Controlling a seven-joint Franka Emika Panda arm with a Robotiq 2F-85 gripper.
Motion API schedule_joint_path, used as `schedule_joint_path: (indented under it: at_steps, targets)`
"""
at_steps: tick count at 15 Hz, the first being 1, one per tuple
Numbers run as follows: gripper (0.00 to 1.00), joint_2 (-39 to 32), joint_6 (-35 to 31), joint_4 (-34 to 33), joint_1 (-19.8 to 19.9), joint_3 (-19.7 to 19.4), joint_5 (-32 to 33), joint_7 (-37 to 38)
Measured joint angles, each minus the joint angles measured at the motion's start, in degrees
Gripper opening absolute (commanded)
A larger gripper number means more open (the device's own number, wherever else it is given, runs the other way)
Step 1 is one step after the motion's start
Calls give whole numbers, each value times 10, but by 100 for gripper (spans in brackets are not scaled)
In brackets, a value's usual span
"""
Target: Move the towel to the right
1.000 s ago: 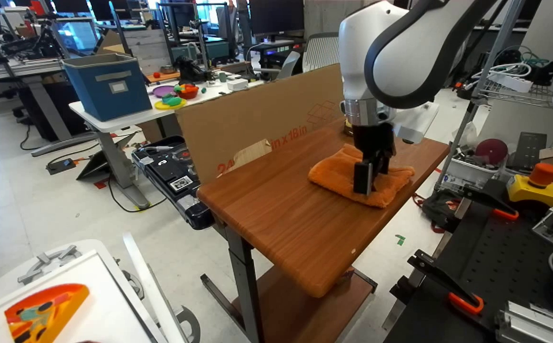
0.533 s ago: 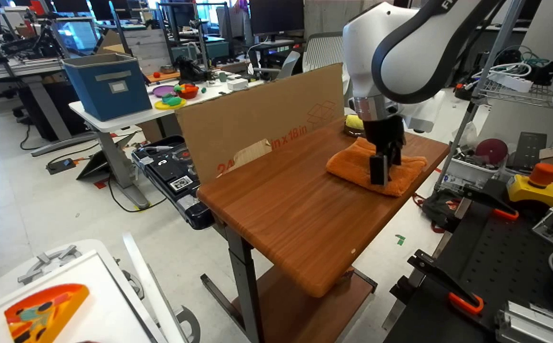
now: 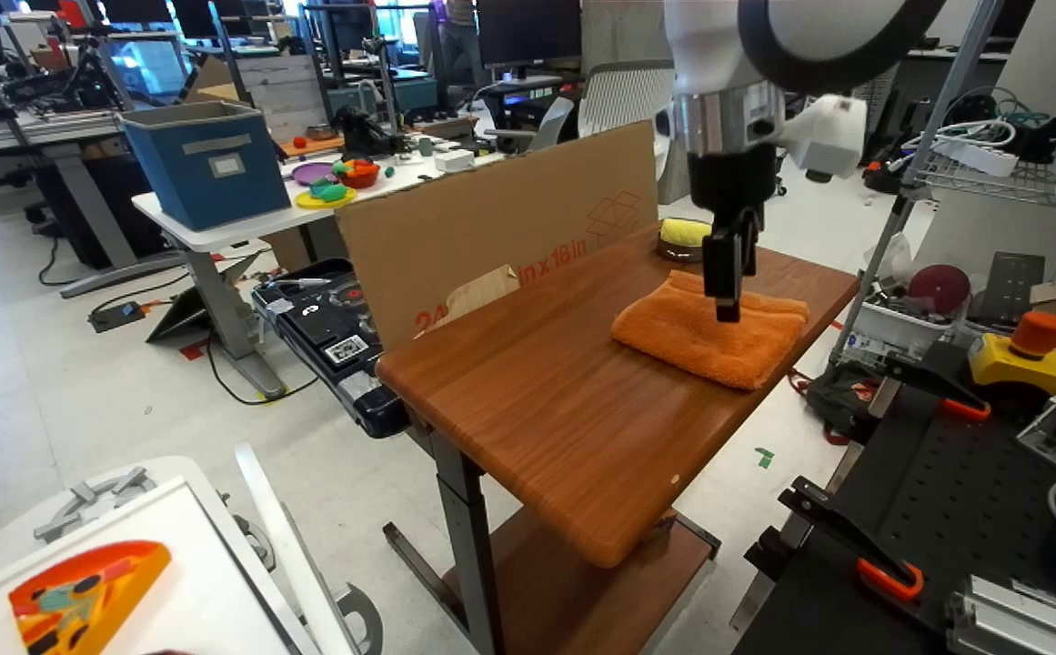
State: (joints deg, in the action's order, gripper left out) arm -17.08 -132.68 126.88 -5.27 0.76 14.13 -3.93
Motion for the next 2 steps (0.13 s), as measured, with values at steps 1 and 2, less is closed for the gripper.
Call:
schedule_joint_path:
  at_steps: [1, 2]
  targets:
    - [100, 29, 0, 14, 0, 2, 0, 0]
    - [100, 52, 0, 27, 0, 2, 0, 0]
